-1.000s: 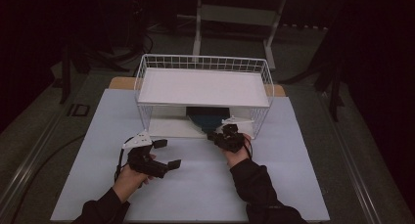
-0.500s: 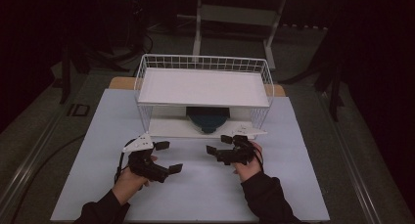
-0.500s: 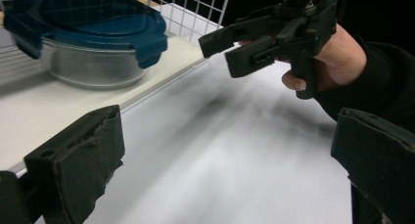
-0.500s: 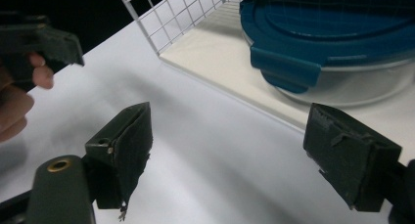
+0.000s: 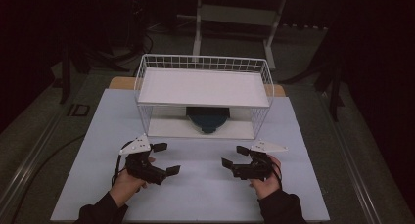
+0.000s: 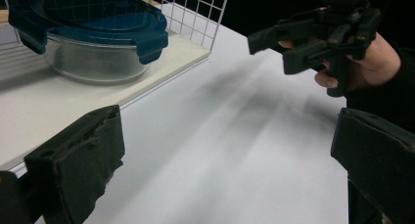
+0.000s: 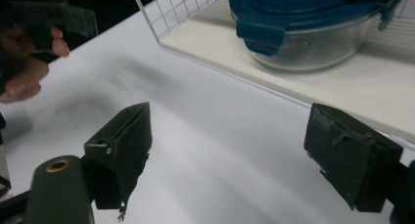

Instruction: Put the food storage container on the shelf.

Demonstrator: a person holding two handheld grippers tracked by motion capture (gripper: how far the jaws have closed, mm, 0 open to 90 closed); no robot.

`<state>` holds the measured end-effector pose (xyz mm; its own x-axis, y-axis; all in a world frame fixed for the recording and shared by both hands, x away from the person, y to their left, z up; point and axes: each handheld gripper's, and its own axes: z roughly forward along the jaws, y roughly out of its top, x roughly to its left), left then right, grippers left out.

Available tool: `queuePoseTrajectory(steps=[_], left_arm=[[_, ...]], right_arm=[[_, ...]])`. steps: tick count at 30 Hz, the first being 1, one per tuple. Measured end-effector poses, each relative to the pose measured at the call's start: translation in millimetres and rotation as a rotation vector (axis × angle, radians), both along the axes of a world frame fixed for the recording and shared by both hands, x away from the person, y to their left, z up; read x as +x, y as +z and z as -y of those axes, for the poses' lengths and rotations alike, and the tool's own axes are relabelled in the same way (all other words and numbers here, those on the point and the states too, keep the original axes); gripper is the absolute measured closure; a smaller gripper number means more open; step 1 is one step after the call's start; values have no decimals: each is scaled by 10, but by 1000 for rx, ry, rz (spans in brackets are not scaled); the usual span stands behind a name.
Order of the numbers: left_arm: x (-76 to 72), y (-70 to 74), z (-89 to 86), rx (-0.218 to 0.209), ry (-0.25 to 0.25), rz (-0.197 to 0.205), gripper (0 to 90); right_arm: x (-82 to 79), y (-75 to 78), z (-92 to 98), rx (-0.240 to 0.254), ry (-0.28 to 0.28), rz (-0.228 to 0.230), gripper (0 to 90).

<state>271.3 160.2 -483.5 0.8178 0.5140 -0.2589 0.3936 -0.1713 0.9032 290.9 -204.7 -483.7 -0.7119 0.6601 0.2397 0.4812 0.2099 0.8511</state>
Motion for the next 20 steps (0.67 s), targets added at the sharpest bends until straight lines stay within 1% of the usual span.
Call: queuePoseTrajectory(steps=[2, 4, 8, 9, 14, 20], left_arm=[[0, -5, 1, 1, 0, 3, 0], [1, -10, 2, 3, 0, 1, 0], [0, -26, 5, 6, -1, 2, 0], [1, -40, 10, 9, -1, -2, 0], [-10, -56, 30, 13, -10, -4, 0], [-17, -48, 38, 9, -14, 3, 0]], right_arm=[[-58, -21, 41, -1, 7, -7, 178], [-102, -48, 61, -15, 10, -7, 177], [-156, -93, 86, -16, 15, -15, 178], [-207, -140, 94, -29, 18, -18, 178], [-202, -167, 85, -42, 17, -4, 179], [-181, -181, 102, -35, 9, -7, 179]])
